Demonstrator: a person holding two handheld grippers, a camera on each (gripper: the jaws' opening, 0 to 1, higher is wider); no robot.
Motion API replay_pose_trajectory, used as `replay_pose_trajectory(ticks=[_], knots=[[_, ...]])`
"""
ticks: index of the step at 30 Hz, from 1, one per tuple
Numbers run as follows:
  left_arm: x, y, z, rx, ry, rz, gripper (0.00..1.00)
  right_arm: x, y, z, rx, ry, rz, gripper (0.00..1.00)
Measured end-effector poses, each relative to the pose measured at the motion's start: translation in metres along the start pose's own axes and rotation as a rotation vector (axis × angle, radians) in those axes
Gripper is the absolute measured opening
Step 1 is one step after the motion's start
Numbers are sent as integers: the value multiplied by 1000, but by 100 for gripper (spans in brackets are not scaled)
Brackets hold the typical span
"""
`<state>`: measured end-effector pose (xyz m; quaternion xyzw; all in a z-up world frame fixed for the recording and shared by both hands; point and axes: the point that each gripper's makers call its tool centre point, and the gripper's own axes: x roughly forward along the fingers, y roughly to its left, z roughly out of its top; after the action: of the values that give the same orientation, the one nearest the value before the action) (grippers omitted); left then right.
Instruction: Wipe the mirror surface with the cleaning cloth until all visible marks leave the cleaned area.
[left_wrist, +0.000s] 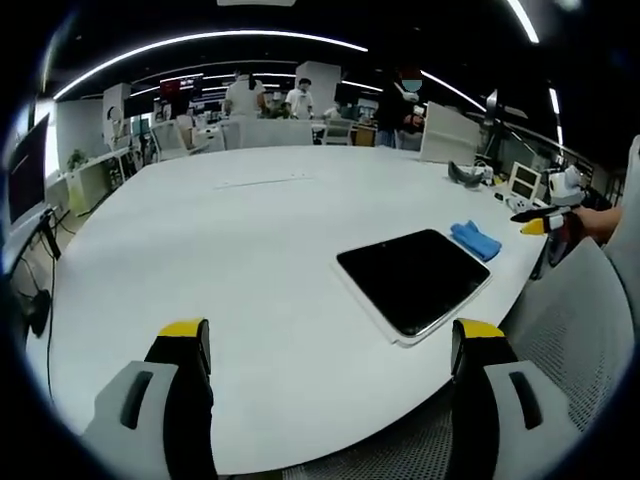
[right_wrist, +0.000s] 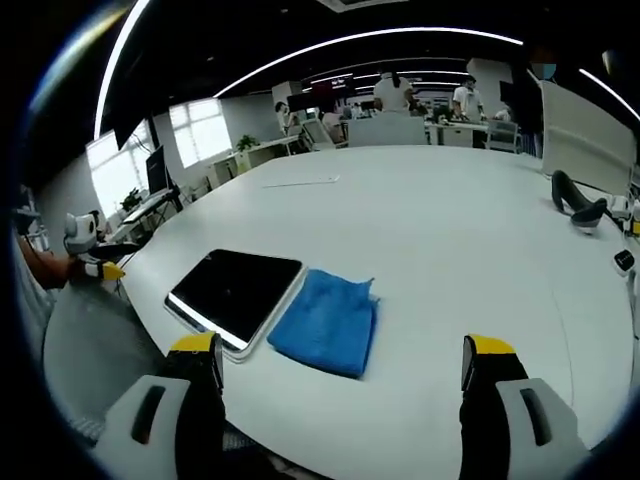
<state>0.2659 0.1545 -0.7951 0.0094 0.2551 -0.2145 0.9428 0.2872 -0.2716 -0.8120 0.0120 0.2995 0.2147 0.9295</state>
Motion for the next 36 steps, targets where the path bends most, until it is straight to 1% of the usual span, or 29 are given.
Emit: replay_pose_trajectory(ticks=[4, 8, 12, 23, 25, 31, 36], knots=[[0, 1, 0, 19, -3, 2, 99, 1, -1, 1, 7, -5, -6, 98], [0, 2, -1, 10, 2, 7, 99, 1, -2, 0, 14, -3, -8, 98], [-1, 1, -1, 28, 9, 11, 99, -1, -1, -1, 10, 0, -8, 98], [-1, 4, -4, 29, 28, 29, 99, 0, -7, 1, 16, 14, -9, 97], [-1, 7, -5, 39, 30, 40, 99, 0, -6, 2, 21, 11, -9, 97], [-1, 7, -6, 23, 40, 40, 99, 2, -3, 3, 19, 9, -8, 96], [-1, 7, -6, 27, 40, 40, 99, 2, -2, 2, 28, 17, -11, 95]])
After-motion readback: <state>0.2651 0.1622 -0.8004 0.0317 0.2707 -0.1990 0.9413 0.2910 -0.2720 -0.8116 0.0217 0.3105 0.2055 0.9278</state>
